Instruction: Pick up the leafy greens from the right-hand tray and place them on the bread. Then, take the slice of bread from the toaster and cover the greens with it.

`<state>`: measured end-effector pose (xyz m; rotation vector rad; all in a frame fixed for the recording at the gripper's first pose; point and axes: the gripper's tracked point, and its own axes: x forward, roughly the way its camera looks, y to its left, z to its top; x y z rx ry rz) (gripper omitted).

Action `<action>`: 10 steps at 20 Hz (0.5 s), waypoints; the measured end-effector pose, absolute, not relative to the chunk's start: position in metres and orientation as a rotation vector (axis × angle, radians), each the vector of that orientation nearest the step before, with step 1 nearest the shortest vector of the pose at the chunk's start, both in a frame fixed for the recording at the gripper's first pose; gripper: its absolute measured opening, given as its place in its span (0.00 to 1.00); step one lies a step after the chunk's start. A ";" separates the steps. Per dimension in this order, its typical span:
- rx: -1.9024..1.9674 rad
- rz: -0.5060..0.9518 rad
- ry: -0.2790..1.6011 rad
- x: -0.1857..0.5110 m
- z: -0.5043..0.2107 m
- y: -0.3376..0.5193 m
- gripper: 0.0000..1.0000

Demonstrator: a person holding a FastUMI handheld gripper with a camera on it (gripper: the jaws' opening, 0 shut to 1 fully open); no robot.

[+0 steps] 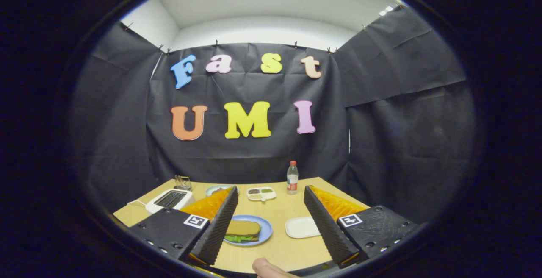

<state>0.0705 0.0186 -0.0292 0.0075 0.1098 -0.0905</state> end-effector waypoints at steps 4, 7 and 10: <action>-0.019 -0.105 0.131 0.068 -0.027 0.011 0.96; 0.011 -0.080 0.170 0.068 -0.033 0.017 0.96; 0.023 -0.065 0.193 0.070 -0.030 0.017 0.96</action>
